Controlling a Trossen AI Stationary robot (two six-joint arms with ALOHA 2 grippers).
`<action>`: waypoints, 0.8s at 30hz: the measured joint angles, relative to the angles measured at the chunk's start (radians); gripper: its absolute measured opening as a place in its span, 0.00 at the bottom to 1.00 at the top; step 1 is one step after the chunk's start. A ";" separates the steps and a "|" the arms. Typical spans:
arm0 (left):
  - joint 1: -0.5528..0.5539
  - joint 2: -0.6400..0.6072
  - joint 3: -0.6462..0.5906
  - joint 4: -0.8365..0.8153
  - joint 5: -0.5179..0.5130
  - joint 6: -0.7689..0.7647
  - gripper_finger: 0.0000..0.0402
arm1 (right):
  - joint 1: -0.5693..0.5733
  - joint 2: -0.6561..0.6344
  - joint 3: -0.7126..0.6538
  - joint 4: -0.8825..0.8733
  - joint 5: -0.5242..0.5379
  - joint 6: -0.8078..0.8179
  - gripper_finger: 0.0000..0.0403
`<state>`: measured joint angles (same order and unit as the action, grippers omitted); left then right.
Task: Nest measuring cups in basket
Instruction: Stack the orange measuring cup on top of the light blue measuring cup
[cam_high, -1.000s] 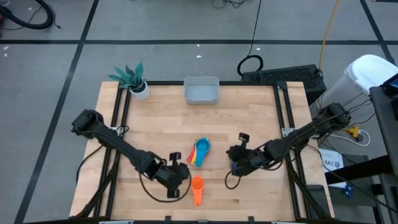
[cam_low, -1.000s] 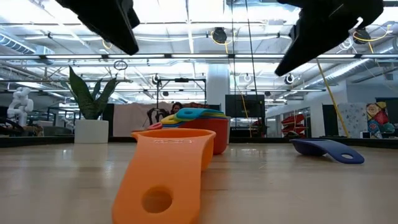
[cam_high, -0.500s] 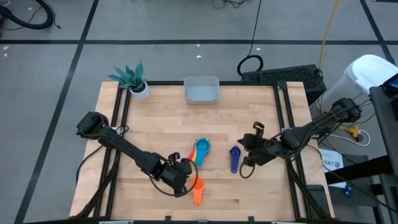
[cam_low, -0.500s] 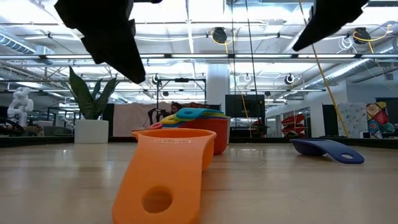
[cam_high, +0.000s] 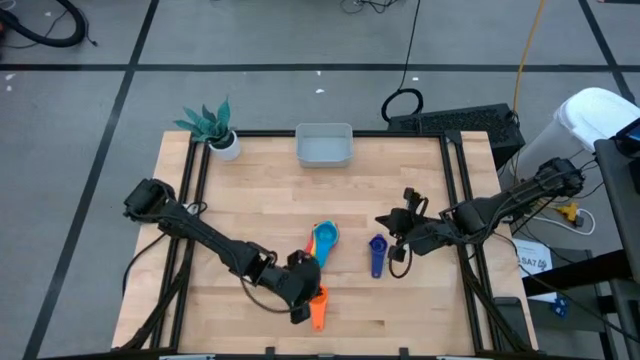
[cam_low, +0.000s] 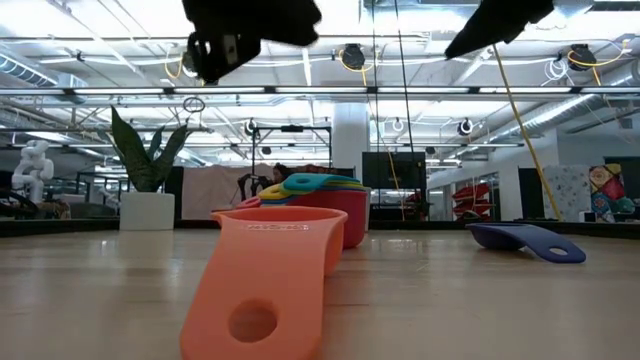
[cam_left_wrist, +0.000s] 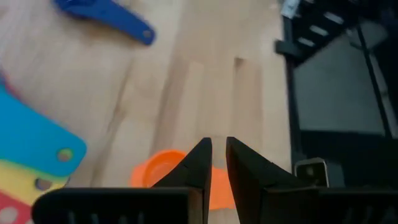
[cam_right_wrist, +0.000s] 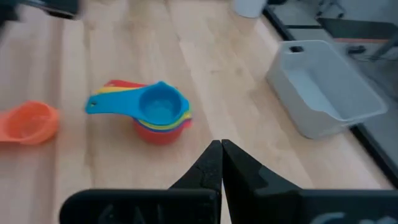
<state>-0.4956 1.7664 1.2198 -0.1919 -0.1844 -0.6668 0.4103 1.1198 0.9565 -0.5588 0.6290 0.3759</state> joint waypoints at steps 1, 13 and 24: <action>0.002 0.000 0.000 -0.014 -0.002 -0.032 0.13 | 0.000 0.000 0.000 0.009 -0.003 -0.001 0.00; 0.000 0.007 0.000 -0.120 -0.051 -0.253 0.02 | -0.005 0.000 0.000 -0.013 -0.010 -0.022 0.00; -0.025 0.031 0.001 -0.136 -0.098 -0.383 0.01 | -0.005 0.000 0.000 -0.139 -0.108 -0.019 0.00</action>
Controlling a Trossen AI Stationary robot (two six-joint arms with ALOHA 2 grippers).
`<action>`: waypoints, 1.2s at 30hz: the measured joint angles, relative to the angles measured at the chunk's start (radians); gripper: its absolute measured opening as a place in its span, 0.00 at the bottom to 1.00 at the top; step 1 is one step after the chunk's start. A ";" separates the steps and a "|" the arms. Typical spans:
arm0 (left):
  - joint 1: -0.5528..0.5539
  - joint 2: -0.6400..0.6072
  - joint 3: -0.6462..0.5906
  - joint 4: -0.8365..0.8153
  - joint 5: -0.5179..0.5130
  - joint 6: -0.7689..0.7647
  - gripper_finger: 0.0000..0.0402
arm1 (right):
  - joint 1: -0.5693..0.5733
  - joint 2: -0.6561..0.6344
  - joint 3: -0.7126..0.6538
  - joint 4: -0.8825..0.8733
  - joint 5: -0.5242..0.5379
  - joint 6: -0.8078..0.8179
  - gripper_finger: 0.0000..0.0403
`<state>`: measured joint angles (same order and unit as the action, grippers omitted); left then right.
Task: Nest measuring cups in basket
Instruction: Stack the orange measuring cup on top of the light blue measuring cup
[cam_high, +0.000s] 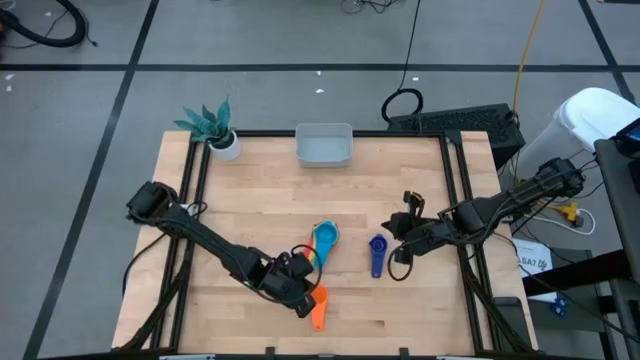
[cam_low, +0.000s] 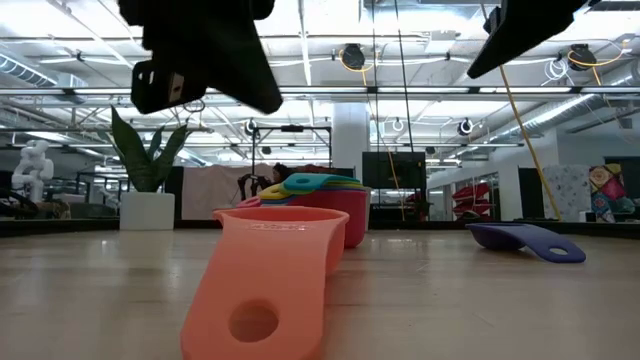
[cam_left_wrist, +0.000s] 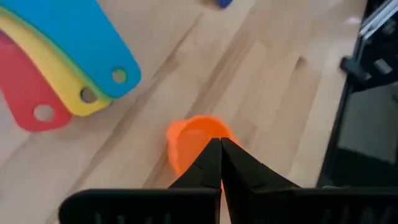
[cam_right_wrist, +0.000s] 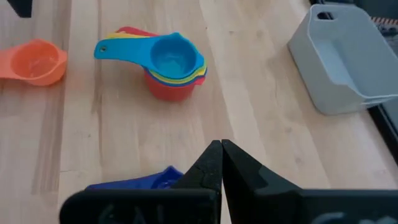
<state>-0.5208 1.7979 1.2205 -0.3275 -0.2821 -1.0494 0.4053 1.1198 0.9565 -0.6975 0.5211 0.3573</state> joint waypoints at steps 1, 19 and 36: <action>-0.005 0.007 0.000 0.006 0.000 0.001 0.01 | 0.000 0.000 0.000 -0.001 0.000 0.008 0.00; -0.021 0.089 0.004 0.035 0.038 -0.005 0.01 | 0.083 0.001 -0.163 0.184 -0.213 0.145 0.00; 0.009 0.194 0.003 0.003 0.068 -0.007 0.01 | 0.094 -0.003 -0.163 0.203 -0.211 0.166 0.00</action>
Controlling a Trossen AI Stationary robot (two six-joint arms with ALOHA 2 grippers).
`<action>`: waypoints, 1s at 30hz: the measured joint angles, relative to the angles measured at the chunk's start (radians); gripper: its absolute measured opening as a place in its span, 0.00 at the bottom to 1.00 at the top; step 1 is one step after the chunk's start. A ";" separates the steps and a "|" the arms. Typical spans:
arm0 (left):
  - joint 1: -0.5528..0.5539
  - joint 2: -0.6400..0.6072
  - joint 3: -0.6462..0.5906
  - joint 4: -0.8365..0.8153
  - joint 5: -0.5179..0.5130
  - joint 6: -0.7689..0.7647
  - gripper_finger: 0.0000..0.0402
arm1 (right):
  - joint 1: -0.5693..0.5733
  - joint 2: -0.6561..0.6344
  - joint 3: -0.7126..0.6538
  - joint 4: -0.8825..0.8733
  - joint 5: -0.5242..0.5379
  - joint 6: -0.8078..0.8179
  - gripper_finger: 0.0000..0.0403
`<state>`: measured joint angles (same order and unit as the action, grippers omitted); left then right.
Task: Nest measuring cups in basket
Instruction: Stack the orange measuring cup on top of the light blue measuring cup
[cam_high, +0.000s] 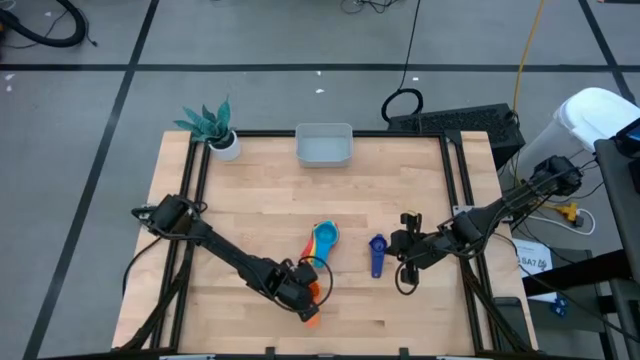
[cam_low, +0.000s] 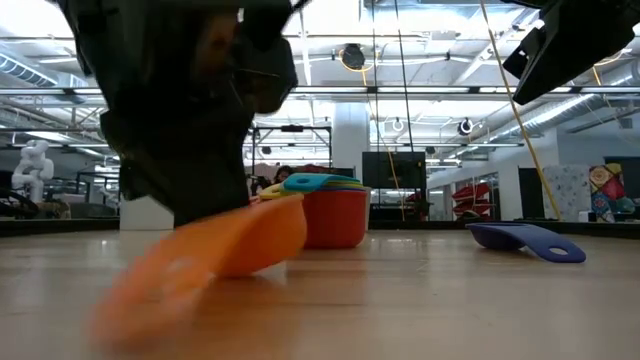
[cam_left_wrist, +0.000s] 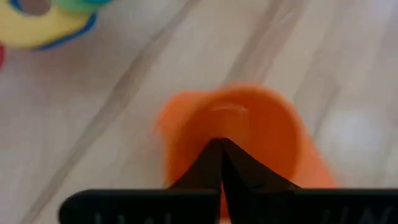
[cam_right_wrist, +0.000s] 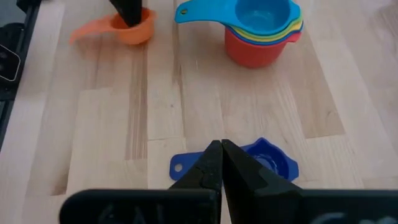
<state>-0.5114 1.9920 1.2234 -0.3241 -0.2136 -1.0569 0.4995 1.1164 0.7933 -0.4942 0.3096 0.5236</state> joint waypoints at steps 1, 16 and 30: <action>0.001 -0.002 0.000 -0.018 0.007 -0.001 0.01 | 0.000 0.000 0.000 0.000 0.000 0.000 0.00; -0.005 0.003 0.003 -0.165 0.074 0.008 0.01 | 0.000 0.000 0.000 -0.003 0.000 0.001 0.00; 0.017 -0.002 0.004 -0.452 0.023 0.066 0.01 | 0.000 0.000 0.000 -0.003 -0.001 -0.002 0.00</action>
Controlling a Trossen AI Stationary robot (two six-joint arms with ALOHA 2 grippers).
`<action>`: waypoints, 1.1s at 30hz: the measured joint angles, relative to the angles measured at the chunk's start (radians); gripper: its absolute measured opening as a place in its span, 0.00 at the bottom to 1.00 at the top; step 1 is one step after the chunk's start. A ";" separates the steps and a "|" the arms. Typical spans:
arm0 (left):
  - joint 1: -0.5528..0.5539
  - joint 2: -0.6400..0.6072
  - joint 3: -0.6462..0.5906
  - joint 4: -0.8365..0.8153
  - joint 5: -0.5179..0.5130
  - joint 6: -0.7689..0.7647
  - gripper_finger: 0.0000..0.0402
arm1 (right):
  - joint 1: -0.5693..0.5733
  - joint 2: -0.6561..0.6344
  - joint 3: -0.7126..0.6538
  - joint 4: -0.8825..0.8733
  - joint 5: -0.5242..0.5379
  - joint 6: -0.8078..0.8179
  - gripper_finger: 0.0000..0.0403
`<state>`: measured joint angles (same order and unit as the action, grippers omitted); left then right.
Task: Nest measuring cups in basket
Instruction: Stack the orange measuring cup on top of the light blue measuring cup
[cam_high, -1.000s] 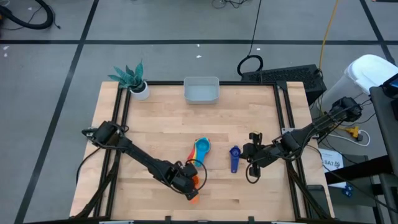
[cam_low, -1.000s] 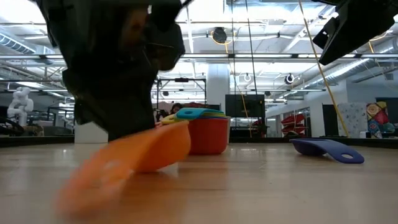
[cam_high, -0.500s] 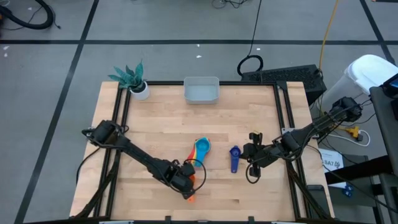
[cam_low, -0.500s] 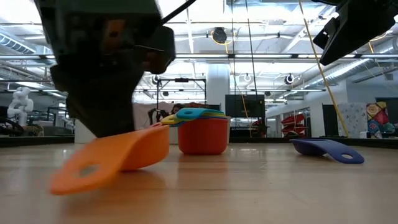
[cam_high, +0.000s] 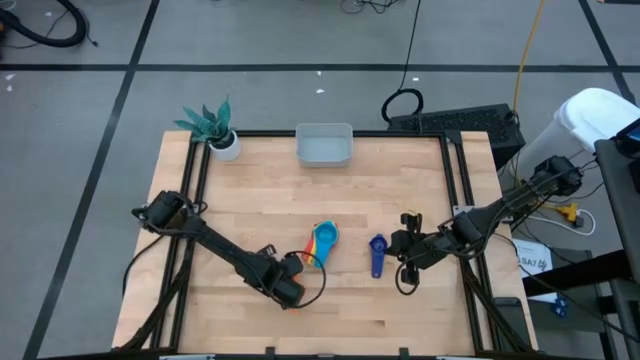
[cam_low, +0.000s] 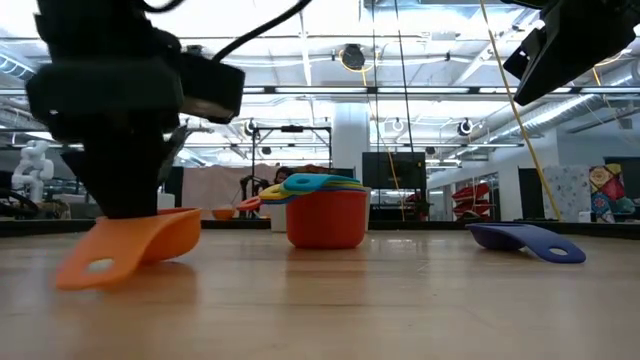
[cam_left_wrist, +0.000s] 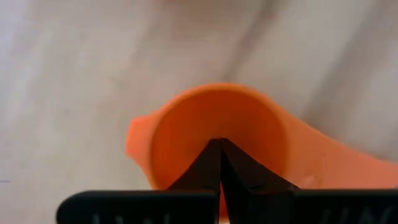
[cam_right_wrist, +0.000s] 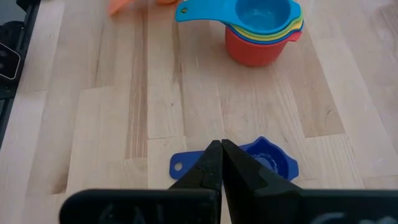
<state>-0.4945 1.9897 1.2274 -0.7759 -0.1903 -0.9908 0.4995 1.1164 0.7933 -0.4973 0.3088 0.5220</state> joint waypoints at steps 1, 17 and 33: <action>0.008 -0.003 0.000 -0.013 -0.007 0.013 0.01 | 0.000 0.000 0.000 0.000 0.000 0.000 0.00; 0.027 -0.287 -0.010 -0.090 -0.040 0.046 0.06 | 0.000 0.000 0.000 -0.008 -0.001 -0.010 0.00; -0.010 -0.305 -0.010 -0.326 -0.046 -0.162 0.35 | 0.008 0.000 0.000 -0.030 0.000 -0.018 0.00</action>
<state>-0.5045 1.6852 1.2179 -1.1014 -0.2367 -1.1525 0.5072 1.1168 0.7937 -0.5278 0.3088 0.5037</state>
